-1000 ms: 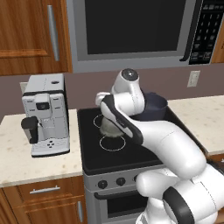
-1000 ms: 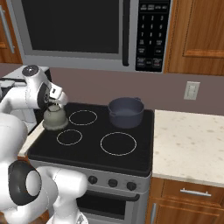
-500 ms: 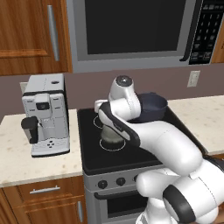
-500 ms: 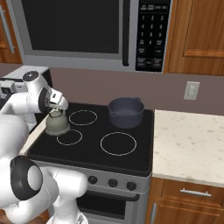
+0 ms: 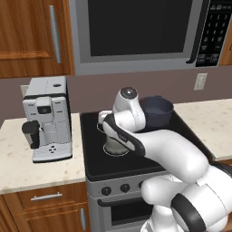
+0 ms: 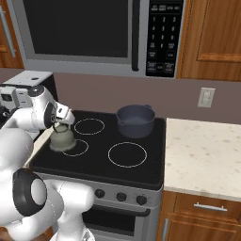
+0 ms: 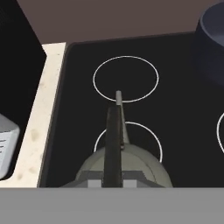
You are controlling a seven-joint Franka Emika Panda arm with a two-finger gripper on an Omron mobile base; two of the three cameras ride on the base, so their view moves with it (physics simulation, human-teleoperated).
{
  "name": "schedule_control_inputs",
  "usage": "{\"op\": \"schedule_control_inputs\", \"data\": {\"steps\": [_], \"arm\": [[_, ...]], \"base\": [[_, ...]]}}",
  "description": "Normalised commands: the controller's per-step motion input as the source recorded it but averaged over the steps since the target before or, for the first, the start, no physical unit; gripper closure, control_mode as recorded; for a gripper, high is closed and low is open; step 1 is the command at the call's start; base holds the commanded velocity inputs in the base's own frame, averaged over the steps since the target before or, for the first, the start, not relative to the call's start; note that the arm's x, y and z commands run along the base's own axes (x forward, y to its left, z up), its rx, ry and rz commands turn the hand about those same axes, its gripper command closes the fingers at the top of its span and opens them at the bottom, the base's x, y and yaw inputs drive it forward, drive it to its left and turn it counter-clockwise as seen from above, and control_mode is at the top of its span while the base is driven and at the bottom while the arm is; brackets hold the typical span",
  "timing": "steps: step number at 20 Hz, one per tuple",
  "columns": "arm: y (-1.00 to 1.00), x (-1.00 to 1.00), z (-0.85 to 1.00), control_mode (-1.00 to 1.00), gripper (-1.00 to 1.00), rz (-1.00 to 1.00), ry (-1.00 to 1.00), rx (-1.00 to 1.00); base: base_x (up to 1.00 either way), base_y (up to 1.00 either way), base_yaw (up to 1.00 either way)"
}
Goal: Pick the kettle from the counter and place it on a stove burner. Then turn the burner on.
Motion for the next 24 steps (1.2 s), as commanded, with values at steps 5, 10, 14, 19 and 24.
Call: {"op": "schedule_control_inputs", "data": {"steps": [5,10,14,19,24], "arm": [[0.00,0.09,-0.18,-1.00,1.00,0.01,-0.01,0.00],[-0.09,0.16,-0.03,-1.00,1.00,0.00,-0.06,0.00],[-0.11,0.19,-0.01,-1.00,1.00,0.00,-0.07,0.00],[-0.03,0.12,-0.12,-1.00,1.00,0.01,-0.01,0.00],[0.00,0.09,-0.27,-1.00,1.00,0.02,0.00,0.00]], "base": [[0.00,0.00,0.00],[0.00,0.00,0.00],[0.00,0.00,0.00],[0.00,0.00,0.00],[0.00,0.00,0.00]]}}
